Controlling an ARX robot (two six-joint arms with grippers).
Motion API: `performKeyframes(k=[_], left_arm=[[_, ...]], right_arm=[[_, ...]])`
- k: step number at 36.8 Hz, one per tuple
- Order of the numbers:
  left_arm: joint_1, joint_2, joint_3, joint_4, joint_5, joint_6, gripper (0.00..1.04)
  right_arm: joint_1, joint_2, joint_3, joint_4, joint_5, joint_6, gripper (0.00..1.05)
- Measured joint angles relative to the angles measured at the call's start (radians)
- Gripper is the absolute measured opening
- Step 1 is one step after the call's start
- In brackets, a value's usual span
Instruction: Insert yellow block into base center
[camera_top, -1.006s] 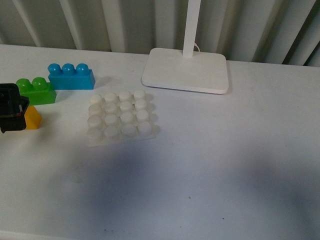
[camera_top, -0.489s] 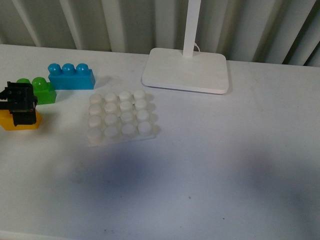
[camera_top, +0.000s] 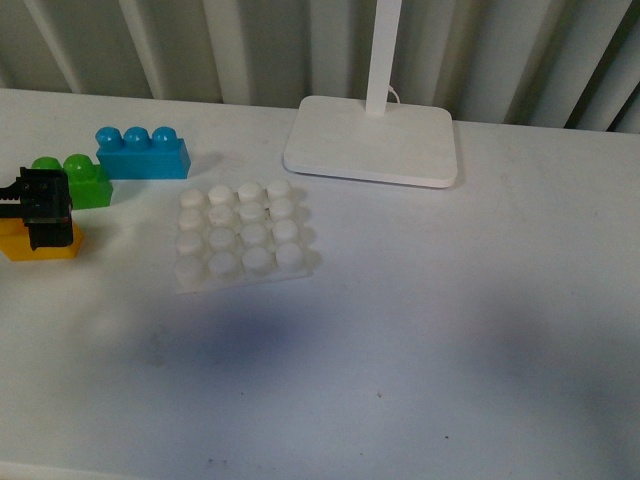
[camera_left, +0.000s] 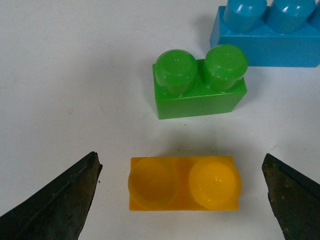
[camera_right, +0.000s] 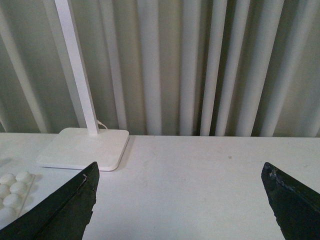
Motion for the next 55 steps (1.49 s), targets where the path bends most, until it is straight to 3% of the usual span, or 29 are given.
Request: performKeyframes(k=[39,46,55], left_arm=[[0.013,0.095,0.052,-0.015,-0.001,0.025,0.98],[0.005,0.095,0.053,-0.015,-0.001,0.008,0.68],[-0.032,0.050,0.025,-0.019,-0.004,-0.021,0.66]], right_arm=[[0.000,0.000,0.000,0.000,0.000,0.000,0.95],[0.000,0.000,0.000,0.000,0.000,0.000,0.95],[0.000,0.000,0.000,0.000,0.000,0.000,0.95]])
